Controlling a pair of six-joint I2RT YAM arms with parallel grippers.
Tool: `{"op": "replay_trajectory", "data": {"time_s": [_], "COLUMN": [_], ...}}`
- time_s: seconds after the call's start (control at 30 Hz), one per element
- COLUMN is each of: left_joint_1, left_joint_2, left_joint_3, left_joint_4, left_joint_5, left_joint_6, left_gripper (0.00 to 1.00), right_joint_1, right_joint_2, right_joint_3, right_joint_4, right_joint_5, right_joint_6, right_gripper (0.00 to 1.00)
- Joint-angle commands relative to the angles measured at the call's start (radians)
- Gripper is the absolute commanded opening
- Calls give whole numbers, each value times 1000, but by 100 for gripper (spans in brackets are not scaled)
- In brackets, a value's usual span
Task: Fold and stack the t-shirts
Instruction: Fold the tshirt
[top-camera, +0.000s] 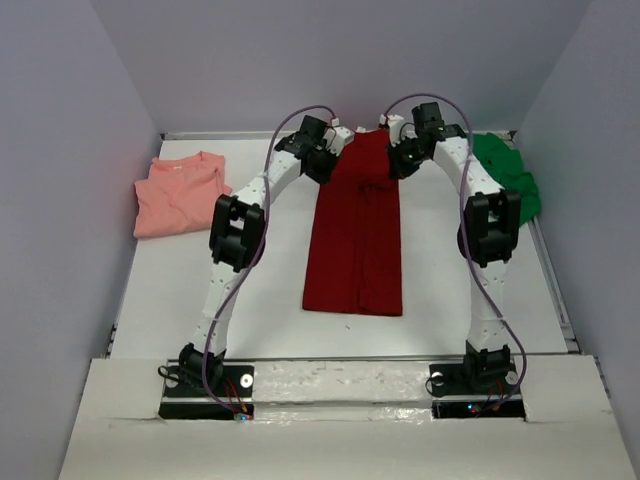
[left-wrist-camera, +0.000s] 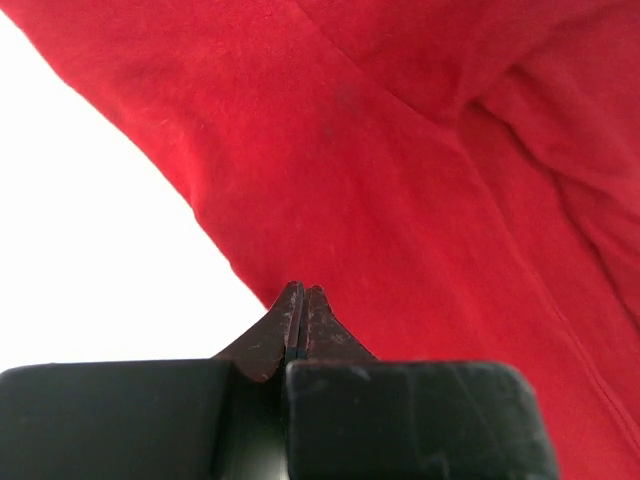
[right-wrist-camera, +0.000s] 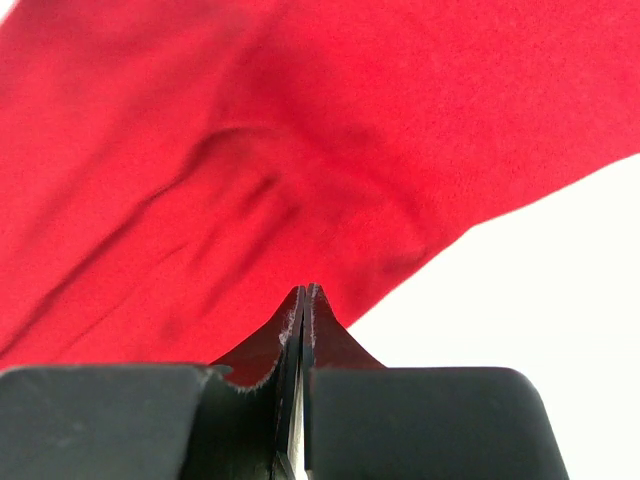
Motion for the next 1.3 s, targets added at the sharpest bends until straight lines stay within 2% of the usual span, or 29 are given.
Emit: {"op": "replay_trajectory", "data": {"time_s": [0.0, 0.2, 0.43, 0.67, 0.83, 1.03, 1.17, 1.27], "left_joint_1": [2, 4, -3, -36, -65, -70, -70, -70], "left_joint_2": [-195, -299, -371, -368, -319, -290, -207, -192], "left_joint_3": [-27, -204, -477, -555, -508, -427, -301, -316], "left_joint_4": [-49, -90, -89, -116, -139, -147, -226, -217], "left_joint_5": [14, 131, 233, 250, 248, 228, 270, 265], "left_joint_6": [6, 21, 93, 135, 133, 141, 153, 152], "left_gripper": [0, 0, 0, 0, 0, 0, 0, 0], "right_joint_1": [19, 19, 38, 58, 58, 58, 58, 58], "right_joint_2": [-246, -364, -407, -381, -349, -320, -240, -207], "right_joint_3": [-94, -279, -546, -675, -685, -571, -476, -471], "right_joint_4": [34, -104, -115, -106, -97, -115, -170, -173], "right_joint_5": [-58, -116, -181, -195, -187, -156, -181, -195], "right_joint_6": [3, -9, -11, -25, -28, -39, -46, -51], "right_gripper": [0, 0, 0, 0, 0, 0, 0, 0]}}
